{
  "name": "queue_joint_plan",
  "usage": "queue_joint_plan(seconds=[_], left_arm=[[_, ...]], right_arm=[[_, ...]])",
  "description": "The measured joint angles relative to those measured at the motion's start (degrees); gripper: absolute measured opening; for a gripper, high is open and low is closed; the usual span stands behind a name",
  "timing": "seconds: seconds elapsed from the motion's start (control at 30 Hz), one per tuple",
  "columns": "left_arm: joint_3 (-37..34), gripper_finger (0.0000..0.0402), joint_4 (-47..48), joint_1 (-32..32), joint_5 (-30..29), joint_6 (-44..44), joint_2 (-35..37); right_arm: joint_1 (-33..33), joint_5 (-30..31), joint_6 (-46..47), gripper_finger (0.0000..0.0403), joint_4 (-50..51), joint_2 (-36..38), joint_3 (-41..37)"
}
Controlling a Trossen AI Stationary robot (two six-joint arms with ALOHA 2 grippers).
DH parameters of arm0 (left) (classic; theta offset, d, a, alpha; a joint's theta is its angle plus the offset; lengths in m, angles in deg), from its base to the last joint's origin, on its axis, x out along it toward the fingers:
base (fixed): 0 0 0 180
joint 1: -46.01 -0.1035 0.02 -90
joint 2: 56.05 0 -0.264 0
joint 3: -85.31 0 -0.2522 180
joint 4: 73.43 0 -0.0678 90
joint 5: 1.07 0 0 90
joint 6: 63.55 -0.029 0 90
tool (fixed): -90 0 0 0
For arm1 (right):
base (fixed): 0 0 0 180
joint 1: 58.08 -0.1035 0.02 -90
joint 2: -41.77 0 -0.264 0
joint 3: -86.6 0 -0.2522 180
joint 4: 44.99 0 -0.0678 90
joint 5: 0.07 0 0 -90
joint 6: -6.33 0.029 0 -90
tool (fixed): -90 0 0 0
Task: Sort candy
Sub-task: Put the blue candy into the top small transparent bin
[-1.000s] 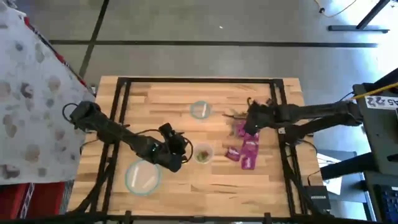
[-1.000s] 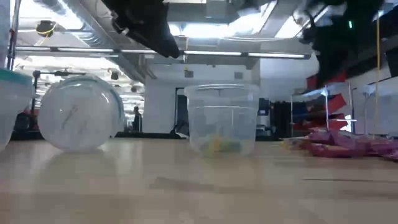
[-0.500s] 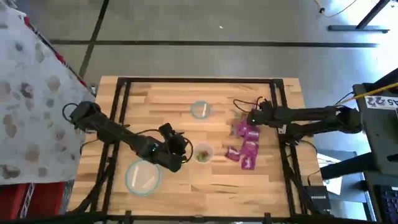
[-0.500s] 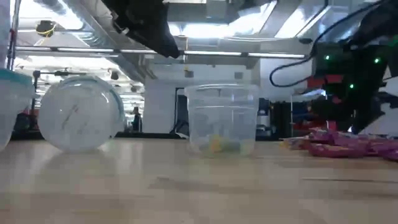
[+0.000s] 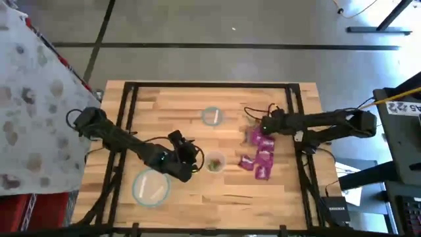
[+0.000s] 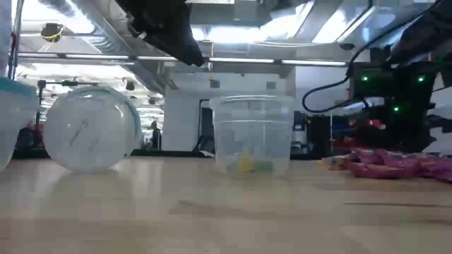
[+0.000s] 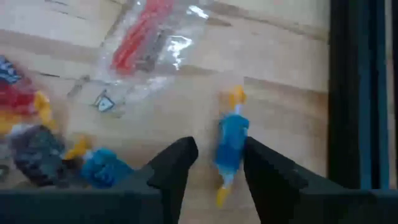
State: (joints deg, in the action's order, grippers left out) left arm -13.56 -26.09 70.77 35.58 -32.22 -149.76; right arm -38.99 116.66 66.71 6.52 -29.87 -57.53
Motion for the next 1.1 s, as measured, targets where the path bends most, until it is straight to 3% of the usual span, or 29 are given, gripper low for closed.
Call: queue_joint_plan(seconds=[0.13,0.3,0.57,0.67,0.9,1.1], left_arm=[[0.0,0.0189,0.0,0.0,0.0,0.0,0.0],[0.0,0.0189,0.0,0.0,0.0,0.0,0.0],[0.0,0.0189,0.2,-0.1,-0.3,-0.5,0.0],[0.0,0.0189,0.4,-0.1,-1.6,-0.5,0.0],[0.0,0.0189,0.4,-0.1,-3.4,-0.4,0.0],[0.0,0.0189,0.3,0.1,-3.4,0.0,0.0]], right_arm=[[0.0,0.3,-2.6,0.0018,0.4,0.1,0.0],[-1.1,0.4,-4.5,0.0026,1.9,2.4,1.1],[-11.7,1.4,-14.5,0.0,-0.8,6.9,11.2],[-16.6,-0.4,-20.8,0.0001,-8.4,6.9,14.1],[-27.1,-18.8,-39.1,0.0,-37.8,3.6,14.8],[-31.2,-24.1,-42.4,0.0,-51.4,-4.7,14.8]])
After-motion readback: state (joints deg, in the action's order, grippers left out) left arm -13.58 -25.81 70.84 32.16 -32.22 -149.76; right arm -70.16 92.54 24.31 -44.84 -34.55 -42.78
